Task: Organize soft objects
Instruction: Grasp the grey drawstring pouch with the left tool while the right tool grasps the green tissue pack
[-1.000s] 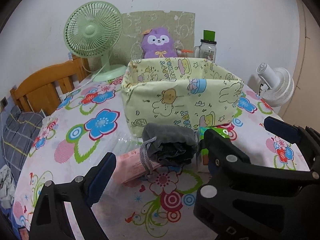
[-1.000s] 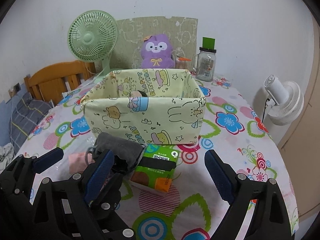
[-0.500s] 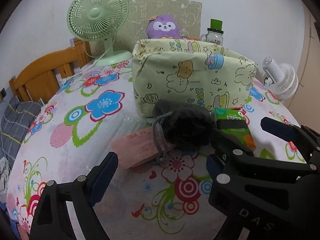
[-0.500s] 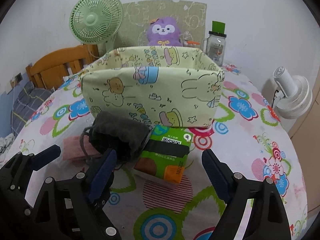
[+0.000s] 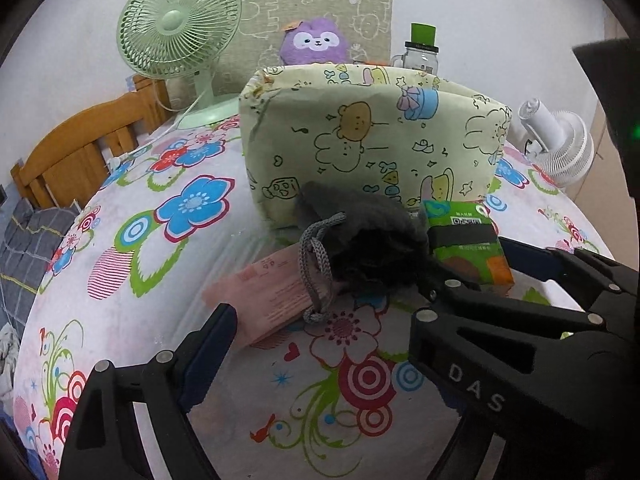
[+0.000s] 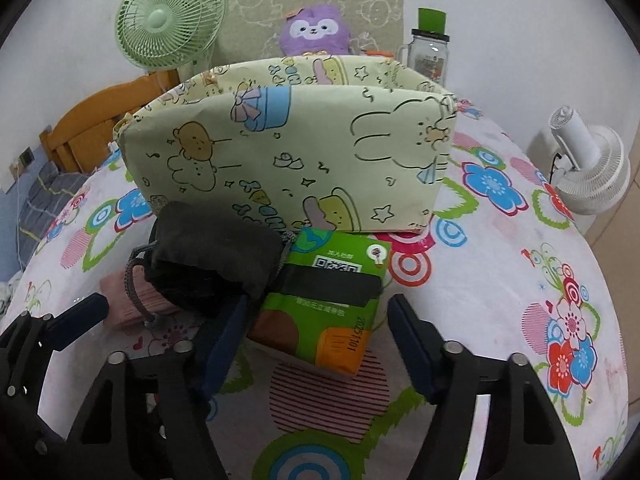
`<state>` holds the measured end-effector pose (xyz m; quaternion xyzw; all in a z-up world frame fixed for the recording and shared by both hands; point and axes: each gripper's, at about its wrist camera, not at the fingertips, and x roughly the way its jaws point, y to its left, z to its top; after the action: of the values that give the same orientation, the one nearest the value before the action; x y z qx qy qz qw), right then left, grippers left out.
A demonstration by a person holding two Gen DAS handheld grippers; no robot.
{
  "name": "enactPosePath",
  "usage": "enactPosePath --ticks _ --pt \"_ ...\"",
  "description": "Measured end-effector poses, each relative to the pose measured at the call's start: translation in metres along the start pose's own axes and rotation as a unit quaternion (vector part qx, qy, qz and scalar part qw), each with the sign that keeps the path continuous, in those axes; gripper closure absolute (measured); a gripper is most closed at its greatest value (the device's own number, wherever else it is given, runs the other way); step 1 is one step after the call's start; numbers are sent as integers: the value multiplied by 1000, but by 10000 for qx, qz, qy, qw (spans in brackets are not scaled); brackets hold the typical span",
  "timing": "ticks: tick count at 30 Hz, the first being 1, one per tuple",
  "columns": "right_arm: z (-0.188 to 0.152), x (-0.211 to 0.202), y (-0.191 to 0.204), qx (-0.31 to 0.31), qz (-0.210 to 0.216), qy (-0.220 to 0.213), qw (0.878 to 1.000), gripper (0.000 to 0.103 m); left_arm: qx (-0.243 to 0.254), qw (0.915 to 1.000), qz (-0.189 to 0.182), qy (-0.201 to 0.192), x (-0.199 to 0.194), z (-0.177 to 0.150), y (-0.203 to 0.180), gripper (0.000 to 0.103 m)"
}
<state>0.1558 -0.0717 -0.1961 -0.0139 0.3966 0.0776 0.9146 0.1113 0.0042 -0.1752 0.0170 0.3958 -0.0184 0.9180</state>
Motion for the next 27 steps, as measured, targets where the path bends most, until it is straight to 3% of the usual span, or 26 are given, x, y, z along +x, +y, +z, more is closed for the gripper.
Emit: enactPosePath --ticks 3,10,27 --pt "1 -1 -1 -12 5 9 10000 41 46 10000 14 15 1 0 -3 13" --pt "1 -7 -12 33 12 -3 10000 45 161 9998 81 -44 0 3 -10 13" --pt "8 -26 -52 440 -71 -237 9987 45 248 9994 142 -210 9 28 -36 13"
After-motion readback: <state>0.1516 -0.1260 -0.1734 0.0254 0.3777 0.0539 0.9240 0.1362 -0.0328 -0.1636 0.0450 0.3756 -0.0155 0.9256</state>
